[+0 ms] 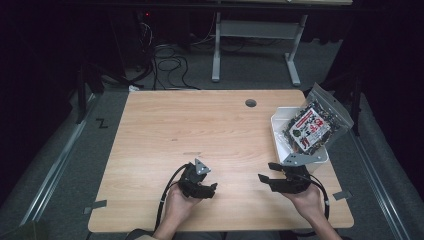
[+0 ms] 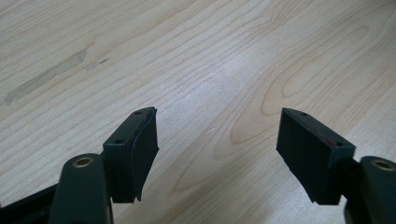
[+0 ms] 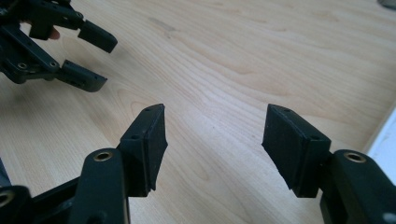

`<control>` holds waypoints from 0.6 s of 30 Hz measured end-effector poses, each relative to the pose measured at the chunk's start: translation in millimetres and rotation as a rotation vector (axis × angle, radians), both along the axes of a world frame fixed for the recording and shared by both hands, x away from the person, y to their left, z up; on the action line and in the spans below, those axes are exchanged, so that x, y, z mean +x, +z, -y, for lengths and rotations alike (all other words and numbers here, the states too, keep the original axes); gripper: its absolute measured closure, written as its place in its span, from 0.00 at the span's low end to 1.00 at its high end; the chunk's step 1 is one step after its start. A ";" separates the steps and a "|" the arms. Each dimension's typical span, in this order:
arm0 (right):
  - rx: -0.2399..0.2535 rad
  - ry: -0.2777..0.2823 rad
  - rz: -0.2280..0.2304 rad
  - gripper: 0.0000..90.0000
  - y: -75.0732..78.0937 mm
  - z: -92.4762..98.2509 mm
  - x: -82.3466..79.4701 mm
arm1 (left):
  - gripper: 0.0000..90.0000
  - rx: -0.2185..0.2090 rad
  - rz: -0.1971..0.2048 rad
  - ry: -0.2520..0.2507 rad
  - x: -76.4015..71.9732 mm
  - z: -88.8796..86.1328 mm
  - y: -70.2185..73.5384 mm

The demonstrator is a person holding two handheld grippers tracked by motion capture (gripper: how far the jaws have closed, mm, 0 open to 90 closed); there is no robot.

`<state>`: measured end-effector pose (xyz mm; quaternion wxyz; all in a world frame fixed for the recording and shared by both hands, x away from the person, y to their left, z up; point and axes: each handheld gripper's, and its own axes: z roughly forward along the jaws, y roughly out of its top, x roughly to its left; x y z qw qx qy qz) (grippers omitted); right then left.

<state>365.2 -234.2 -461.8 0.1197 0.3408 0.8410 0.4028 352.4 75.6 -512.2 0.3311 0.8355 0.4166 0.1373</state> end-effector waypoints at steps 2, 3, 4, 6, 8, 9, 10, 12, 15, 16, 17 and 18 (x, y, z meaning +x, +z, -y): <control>0.000 -0.006 -0.003 0.48 -2.4 -1.5 1.5 | 0.33 -0.001 -0.002 0.000 0.3 0.3 -0.4; -0.002 -0.009 0.000 0.49 -3.2 -1.7 2.4 | 0.33 0.001 -0.003 -0.002 0.6 0.3 -0.8; -0.003 -0.015 -0.002 0.49 -4.0 -1.8 3.7 | 0.33 0.003 -0.005 -0.002 0.9 0.5 -1.0; 0.003 -0.031 -0.011 0.49 -5.9 -1.8 6.8 | 0.33 0.004 -0.005 -0.004 0.6 0.8 -1.0; 0.006 -0.039 -0.018 0.49 -8.0 -1.4 9.6 | 0.33 0.004 -0.003 -0.004 0.2 0.8 -0.5; 0.004 -0.037 -0.014 0.49 -9.7 -1.6 10.8 | 0.33 0.004 -0.002 -0.004 0.1 0.9 -0.6; -0.003 -0.039 -0.009 0.49 -10.9 -2.0 11.1 | 0.33 0.004 -0.003 -0.004 0.2 1.0 -0.7; -0.015 -0.044 -0.001 0.49 -13.3 -3.0 12.1 | 0.33 0.006 -0.006 -0.006 0.9 1.7 -1.6; -0.030 -0.066 -0.001 0.49 -17.6 -4.1 16.0 | 0.33 0.013 -0.008 -0.010 1.4 3.2 -3.1; -0.020 -0.071 -0.007 0.49 -19.1 -4.4 17.7 | 0.33 0.015 -0.007 -0.012 1.2 3.6 -3.3; -0.019 -0.077 -0.016 0.49 -20.1 -4.9 18.9 | 0.33 0.014 -0.007 -0.012 1.0 3.9 -3.3; -0.020 -0.079 -0.012 0.49 -21.2 -5.7 19.9 | 0.33 0.013 -0.007 -0.012 0.8 4.1 -3.4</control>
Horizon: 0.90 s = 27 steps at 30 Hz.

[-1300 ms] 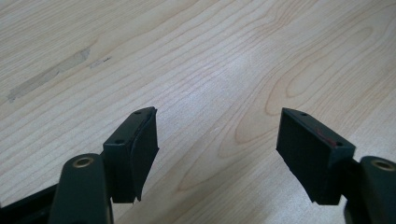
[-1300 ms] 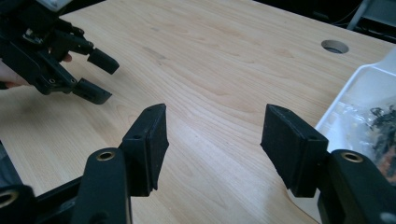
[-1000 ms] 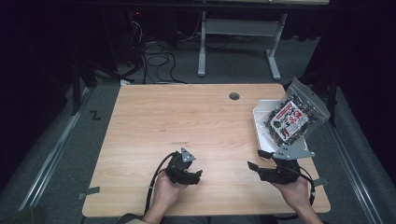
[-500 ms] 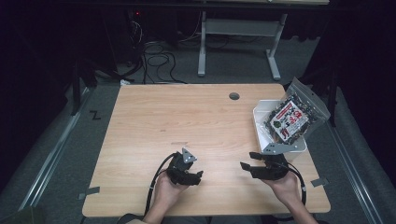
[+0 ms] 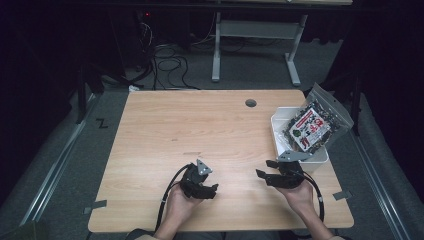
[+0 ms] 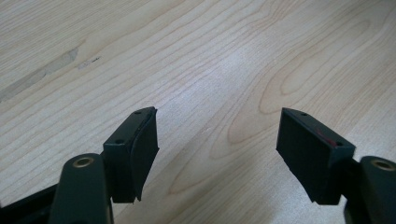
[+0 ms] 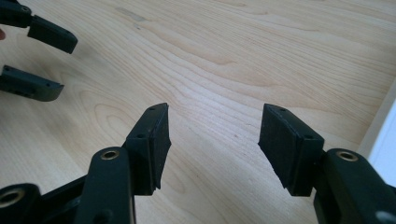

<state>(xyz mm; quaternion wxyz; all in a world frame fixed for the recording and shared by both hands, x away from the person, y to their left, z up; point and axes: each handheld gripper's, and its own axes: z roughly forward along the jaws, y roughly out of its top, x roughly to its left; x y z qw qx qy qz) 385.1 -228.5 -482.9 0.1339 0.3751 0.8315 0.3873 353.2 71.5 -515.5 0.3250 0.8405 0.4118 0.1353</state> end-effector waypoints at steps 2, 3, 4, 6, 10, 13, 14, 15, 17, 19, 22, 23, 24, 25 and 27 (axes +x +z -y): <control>0.000 0.006 0.002 0.49 -1.0 -2.3 0.8 | 0.33 0.000 -0.003 0.002 0.2 0.0 -0.3; -0.001 0.008 0.005 0.49 -1.6 -4.0 0.7 | 0.33 0.001 -0.003 0.001 0.6 -0.1 -0.6; -0.006 0.011 0.006 0.49 -2.4 -5.3 1.0 | 0.33 0.001 -0.004 0.002 0.9 -0.1 -0.8; -0.014 0.018 0.006 0.49 -3.8 -7.1 1.8 | 0.33 0.002 -0.005 0.001 1.1 0.2 -1.1; -0.018 0.024 0.004 0.49 -5.9 -9.0 3.0 | 0.33 0.003 -0.001 -0.001 0.6 1.1 -1.3; -0.018 0.029 0.012 0.49 -6.8 -10.4 4.7 | 0.33 0.001 -0.006 0.002 1.5 1.0 -2.0; -0.022 0.030 0.012 0.49 -7.3 -11.0 5.6 | 0.33 0.003 -0.007 0.002 1.9 0.8 -2.1; -0.019 0.024 0.007 0.49 -7.8 -11.9 6.1 | 0.33 0.002 -0.006 0.003 2.1 0.7 -2.4; -0.023 0.028 0.006 0.49 -9.6 -13.2 8.4 | 0.33 0.001 -0.005 0.005 1.7 0.8 -2.3; -0.027 0.029 0.005 0.48 -11.4 -15.1 9.6 | 0.33 0.001 -0.004 0.002 1.3 0.7 -1.9; -0.031 0.032 -0.002 0.48 -13.3 -17.0 10.2 | 0.33 -0.003 -0.005 0.005 1.7 0.6 -2.3; -0.030 0.030 -0.001 0.48 -14.0 -17.3 10.6 | 0.33 -0.001 -0.008 0.005 1.9 0.6 -2.4; -0.031 0.030 -0.004 0.48 -14.5 -17.4 11.1 | 0.33 0.001 -0.009 0.003 2.2 0.4 -2.5; -0.031 0.027 -0.009 0.48 -15.0 -17.3 11.7 | 0.33 0.001 -0.008 0.004 2.2 0.5 -2.5; -0.028 0.022 -0.017 0.46 -16.6 -17.4 12.8 | 0.33 -0.001 -0.005 0.006 1.6 0.6 -2.3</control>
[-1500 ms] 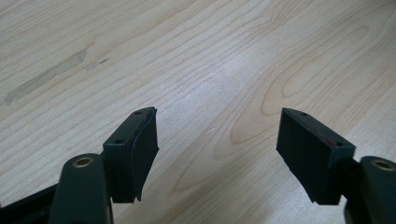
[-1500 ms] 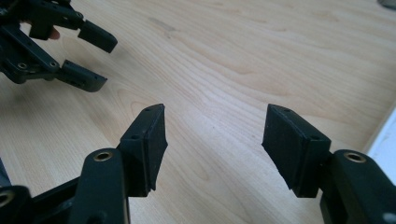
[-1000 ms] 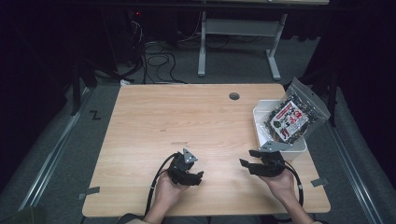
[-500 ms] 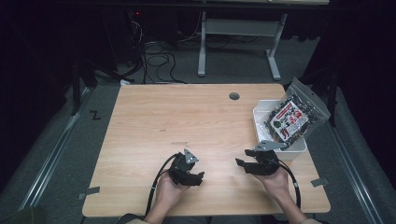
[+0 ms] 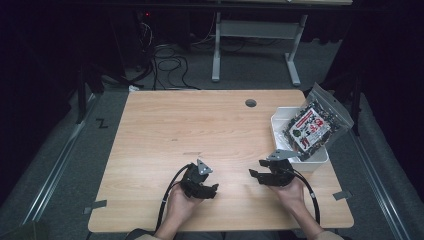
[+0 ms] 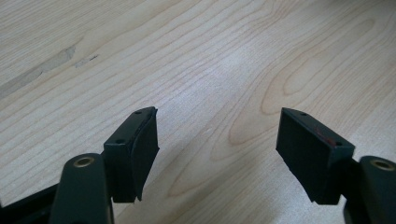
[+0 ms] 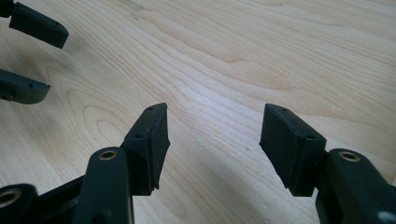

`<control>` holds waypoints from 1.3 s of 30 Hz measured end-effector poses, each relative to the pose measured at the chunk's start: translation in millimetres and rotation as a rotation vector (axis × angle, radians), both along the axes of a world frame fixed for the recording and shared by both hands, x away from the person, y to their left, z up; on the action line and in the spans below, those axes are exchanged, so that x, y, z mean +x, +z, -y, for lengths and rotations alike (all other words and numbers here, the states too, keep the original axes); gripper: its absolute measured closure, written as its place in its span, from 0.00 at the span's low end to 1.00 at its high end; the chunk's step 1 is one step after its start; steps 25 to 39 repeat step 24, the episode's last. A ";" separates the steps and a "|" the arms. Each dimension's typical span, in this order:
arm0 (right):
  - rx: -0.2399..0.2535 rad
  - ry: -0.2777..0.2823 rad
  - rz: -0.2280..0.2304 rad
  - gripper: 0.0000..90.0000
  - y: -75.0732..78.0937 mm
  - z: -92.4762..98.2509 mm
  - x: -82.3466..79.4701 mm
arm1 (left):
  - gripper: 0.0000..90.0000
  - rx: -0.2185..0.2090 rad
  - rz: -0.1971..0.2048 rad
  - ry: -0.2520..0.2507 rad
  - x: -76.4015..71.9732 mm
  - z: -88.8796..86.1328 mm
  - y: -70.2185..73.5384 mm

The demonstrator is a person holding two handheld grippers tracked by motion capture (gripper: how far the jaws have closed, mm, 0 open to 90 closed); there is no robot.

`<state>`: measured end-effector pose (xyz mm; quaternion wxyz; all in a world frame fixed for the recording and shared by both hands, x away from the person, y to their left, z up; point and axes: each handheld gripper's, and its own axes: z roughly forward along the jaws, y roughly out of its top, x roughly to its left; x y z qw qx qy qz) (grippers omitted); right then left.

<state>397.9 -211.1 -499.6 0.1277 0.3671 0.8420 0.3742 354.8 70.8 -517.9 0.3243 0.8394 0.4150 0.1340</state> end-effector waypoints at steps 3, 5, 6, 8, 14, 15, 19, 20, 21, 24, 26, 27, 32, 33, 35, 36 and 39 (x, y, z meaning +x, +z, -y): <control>0.006 -0.012 0.028 0.45 -2.7 0.4 -1.5 | 0.33 -0.002 0.000 0.001 -0.3 -0.6 0.6; 0.015 -0.020 0.022 0.46 -4.5 1.5 -2.8 | 0.33 -0.005 0.000 0.004 0.0 -1.0 0.9; 0.014 -0.018 0.022 0.46 -5.5 2.6 -3.4 | 0.33 -0.007 0.002 0.007 0.1 -1.1 0.9; 0.016 -0.022 0.019 0.45 -6.3 4.4 -4.8 | 0.33 -0.007 0.004 0.010 0.0 -1.8 1.6; 0.025 -0.018 0.016 0.46 -6.4 6.9 -9.3 | 0.33 -0.014 0.010 0.016 -0.3 -2.9 2.7; 0.021 -0.017 0.012 0.46 -6.9 7.1 -9.8 | 0.33 -0.015 0.009 0.016 0.1 -2.9 2.4; 0.014 -0.018 0.013 0.47 -8.3 8.4 -10.2 | 0.33 -0.013 0.012 0.016 -0.2 -3.0 2.8; 0.016 -0.015 0.016 0.47 -8.3 8.6 -9.7 | 0.33 -0.014 0.014 0.018 -0.2 -3.2 3.0; 0.015 -0.017 0.013 0.47 -8.2 8.2 -10.2 | 0.33 -0.014 0.014 0.019 0.0 -3.3 3.0; 0.014 -0.009 0.016 0.46 -8.5 7.9 -10.2 | 0.33 -0.011 0.013 0.019 0.6 -3.8 2.9; 0.014 -0.009 0.016 0.46 -8.5 7.9 -10.2 | 0.33 -0.011 0.013 0.019 0.6 -3.8 2.9; 0.014 -0.009 0.016 0.46 -8.5 7.9 -10.2 | 0.33 -0.011 0.013 0.019 0.6 -3.8 2.9; 0.014 -0.009 0.016 0.46 -8.5 7.9 -10.2 | 0.33 -0.011 0.013 0.019 0.6 -3.8 2.9; 0.014 -0.009 0.016 0.46 -8.5 7.9 -10.2 | 0.33 -0.011 0.013 0.019 0.6 -3.8 2.9; 0.014 -0.009 0.016 0.46 -8.5 7.9 -10.2 | 0.33 -0.011 0.013 0.019 0.6 -3.8 2.9; 0.014 -0.009 0.016 0.46 -8.5 7.9 -10.2 | 0.33 -0.011 0.013 0.019 0.6 -3.8 2.9; 0.014 -0.009 0.016 0.46 -8.5 7.9 -10.2 | 0.33 -0.011 0.013 0.019 0.6 -3.8 2.9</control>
